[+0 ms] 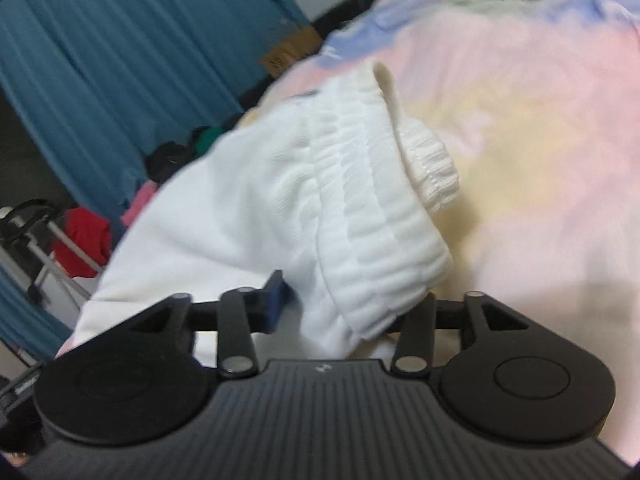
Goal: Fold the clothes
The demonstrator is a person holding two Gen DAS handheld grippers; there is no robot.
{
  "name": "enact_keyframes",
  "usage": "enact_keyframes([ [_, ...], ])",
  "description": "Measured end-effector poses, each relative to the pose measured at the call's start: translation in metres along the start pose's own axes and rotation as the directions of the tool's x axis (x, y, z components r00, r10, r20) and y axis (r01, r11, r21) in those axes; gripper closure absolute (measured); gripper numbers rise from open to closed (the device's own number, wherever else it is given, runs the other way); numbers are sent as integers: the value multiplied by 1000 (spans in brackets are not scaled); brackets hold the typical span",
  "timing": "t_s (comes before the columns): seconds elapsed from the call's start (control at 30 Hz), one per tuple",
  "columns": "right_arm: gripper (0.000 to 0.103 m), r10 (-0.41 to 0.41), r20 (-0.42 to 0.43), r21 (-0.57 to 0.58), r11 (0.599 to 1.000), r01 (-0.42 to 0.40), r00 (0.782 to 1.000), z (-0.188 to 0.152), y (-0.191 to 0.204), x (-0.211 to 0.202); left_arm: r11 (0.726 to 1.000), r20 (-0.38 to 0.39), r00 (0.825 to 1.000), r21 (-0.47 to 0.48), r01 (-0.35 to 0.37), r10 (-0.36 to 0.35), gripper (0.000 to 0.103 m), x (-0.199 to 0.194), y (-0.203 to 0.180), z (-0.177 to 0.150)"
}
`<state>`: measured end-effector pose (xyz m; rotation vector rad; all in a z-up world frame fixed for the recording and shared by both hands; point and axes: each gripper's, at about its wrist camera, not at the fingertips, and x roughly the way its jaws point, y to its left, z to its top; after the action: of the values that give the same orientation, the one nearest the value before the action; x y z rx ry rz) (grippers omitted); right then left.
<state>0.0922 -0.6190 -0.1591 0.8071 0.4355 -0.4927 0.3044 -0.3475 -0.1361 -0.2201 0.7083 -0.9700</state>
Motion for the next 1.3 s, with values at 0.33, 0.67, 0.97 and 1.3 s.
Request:
enact_keyframes([
  [0.33, 41, -135, -89, -186, 976, 116, 987, 48, 51, -100, 973, 37, 985, 157, -171, 167, 3, -92, -98, 41],
  [0.67, 41, 37, 96, -386, 922, 3, 995, 48, 110, -256, 954, 130, 979, 239, -183, 155, 0, -209, -214, 34],
  [0.97, 6, 163, 194, -465, 883, -55, 967, 1, 117, -337, 921, 268, 947, 295, -256, 177, 0, -320, -285, -19],
  [1.3, 6, 162, 247, -521, 853, -10, 955, -63, 107, -341, 901, 337, 921, 308, -306, 198, 0, -362, -304, -89],
])
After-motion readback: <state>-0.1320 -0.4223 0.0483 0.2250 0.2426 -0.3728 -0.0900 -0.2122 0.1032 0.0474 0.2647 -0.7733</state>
